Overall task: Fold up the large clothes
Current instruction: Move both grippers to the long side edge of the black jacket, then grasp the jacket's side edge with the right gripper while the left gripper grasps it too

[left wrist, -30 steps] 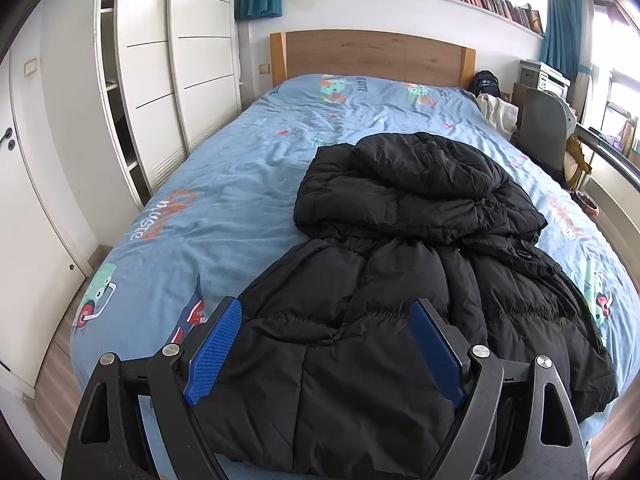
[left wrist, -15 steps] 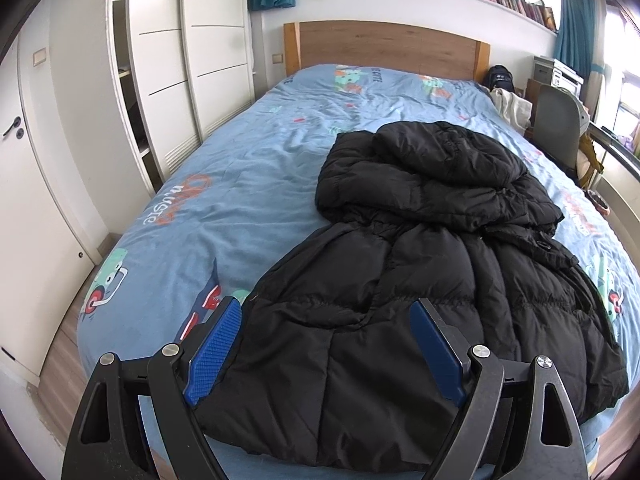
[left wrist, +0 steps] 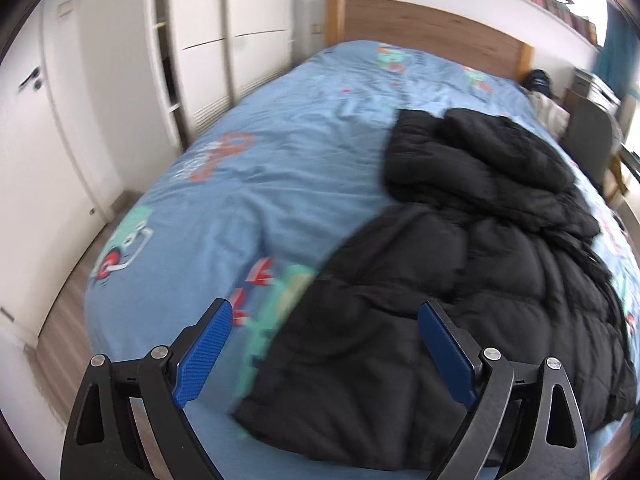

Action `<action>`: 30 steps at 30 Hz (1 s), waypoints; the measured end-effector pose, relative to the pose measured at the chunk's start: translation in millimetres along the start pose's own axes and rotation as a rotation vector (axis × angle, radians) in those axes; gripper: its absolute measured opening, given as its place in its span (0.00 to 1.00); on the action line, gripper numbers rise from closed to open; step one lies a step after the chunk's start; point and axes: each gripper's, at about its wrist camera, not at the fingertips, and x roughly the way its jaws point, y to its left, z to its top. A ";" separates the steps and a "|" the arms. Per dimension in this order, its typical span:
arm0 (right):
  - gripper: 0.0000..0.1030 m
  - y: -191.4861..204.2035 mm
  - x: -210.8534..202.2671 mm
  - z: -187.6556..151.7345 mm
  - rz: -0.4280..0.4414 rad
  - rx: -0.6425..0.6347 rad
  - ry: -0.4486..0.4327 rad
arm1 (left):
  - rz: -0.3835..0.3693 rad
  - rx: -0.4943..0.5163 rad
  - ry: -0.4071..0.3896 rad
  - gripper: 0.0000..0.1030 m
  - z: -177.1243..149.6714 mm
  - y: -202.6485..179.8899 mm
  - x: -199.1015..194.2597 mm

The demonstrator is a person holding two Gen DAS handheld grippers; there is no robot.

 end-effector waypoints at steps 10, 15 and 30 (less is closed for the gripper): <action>0.74 -5.7 3.7 6.0 0.011 0.026 0.001 | 0.090 -0.112 0.059 0.91 3.0 80.1 24.8; 0.74 1.0 7.7 6.7 0.016 0.013 0.010 | 0.094 -0.121 0.103 0.91 -10.2 85.5 39.0; 0.75 -3.3 36.0 -7.3 0.089 0.064 0.101 | -0.112 -0.161 0.232 0.91 -41.5 74.1 79.8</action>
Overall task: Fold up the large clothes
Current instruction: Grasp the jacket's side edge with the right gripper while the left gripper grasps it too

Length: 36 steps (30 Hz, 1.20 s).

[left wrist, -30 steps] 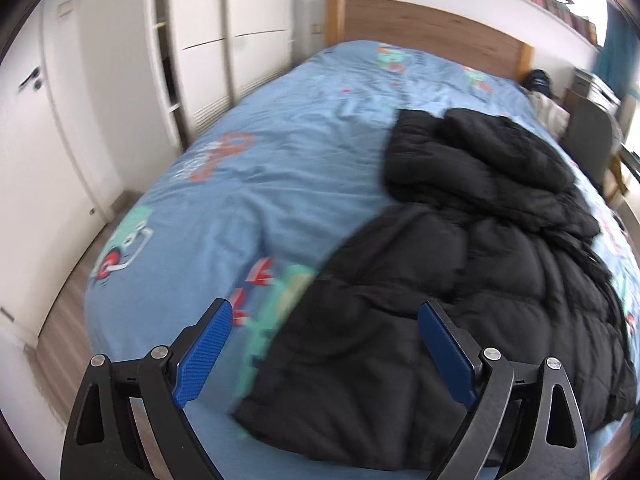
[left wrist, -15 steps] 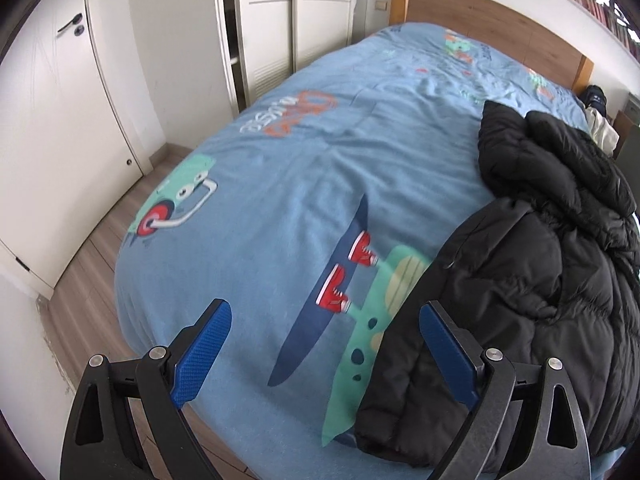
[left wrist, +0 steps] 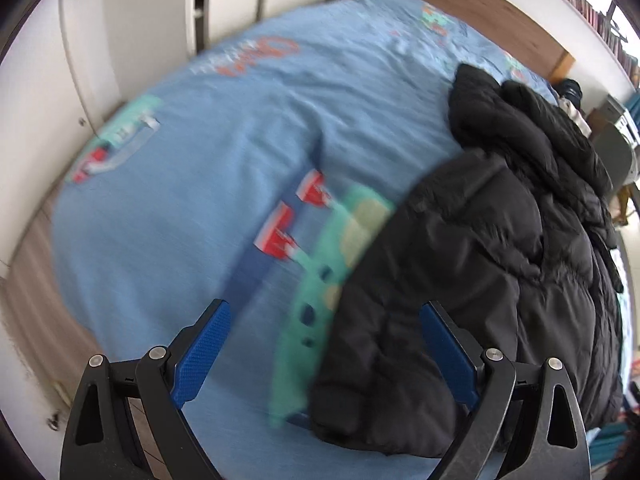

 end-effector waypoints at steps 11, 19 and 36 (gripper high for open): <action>0.75 -5.4 46.2 -16.9 0.136 0.095 0.139 | -0.250 -0.115 0.166 0.91 -27.3 -7.1 44.6; 0.75 -4.6 60.8 -28.2 0.200 0.139 0.193 | -0.353 -0.144 0.174 0.82 -42.9 -19.2 44.2; 0.48 -4.6 55.4 -40.5 0.311 0.147 0.174 | -0.429 -0.128 0.158 0.54 -53.7 -47.4 32.0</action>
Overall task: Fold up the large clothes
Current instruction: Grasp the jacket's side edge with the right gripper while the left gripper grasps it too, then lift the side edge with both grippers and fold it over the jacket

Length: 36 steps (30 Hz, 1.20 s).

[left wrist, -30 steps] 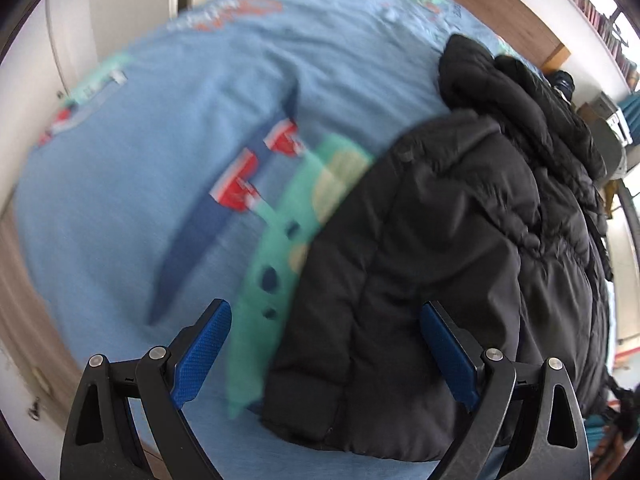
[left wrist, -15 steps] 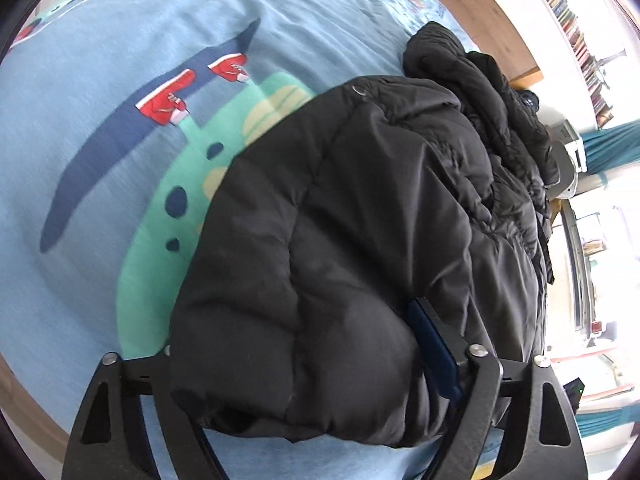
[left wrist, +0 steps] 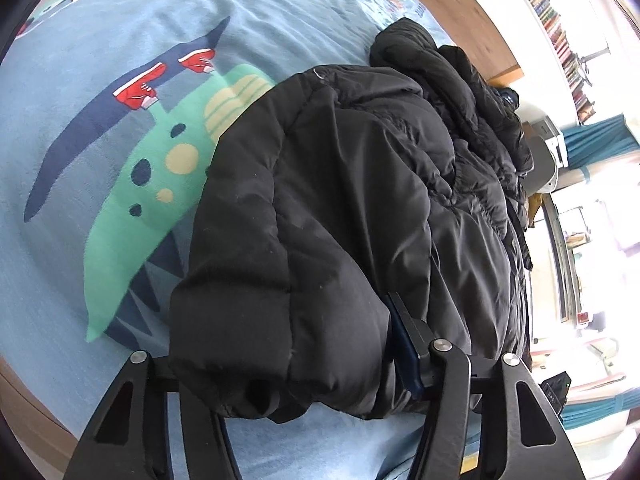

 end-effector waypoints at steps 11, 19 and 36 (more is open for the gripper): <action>0.40 -5.0 3.6 -2.7 0.012 0.003 -0.005 | -0.006 -0.029 -0.012 0.29 -6.7 1.8 -5.2; 0.20 0.0 0.1 -4.2 0.023 -0.009 -0.025 | -0.054 -0.062 -0.026 0.18 -7.0 -4.9 -13.7; 0.14 63.7 -72.9 52.5 0.224 -0.025 -0.204 | -0.310 0.001 -0.154 0.15 64.5 -76.9 -89.6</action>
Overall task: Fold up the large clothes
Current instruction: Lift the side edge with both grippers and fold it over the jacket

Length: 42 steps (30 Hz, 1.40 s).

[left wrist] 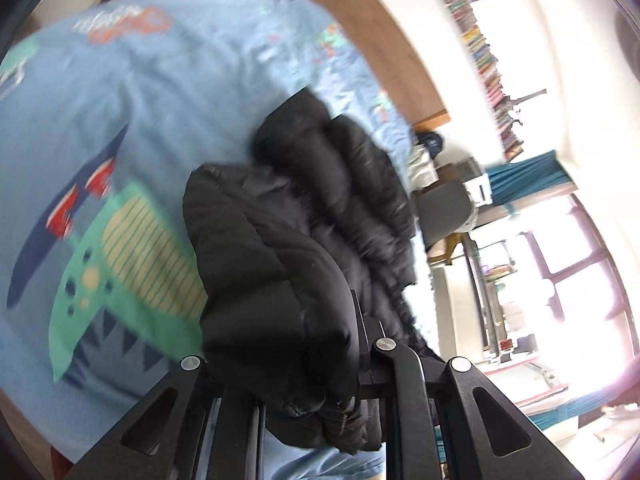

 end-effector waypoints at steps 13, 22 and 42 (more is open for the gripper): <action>0.12 89.4 12.5 116.9 0.049 -0.082 -0.152 | -0.071 0.106 -0.112 0.16 112.9 -87.3 6.1; 0.12 129.6 71.9 240.5 -0.008 -0.071 -0.234 | -0.035 0.083 -0.184 0.16 223.1 -116.3 59.9; 0.15 -11.9 333.1 385.3 -0.314 0.255 -0.160 | 0.292 -0.061 -0.083 0.41 373.1 1.2 350.0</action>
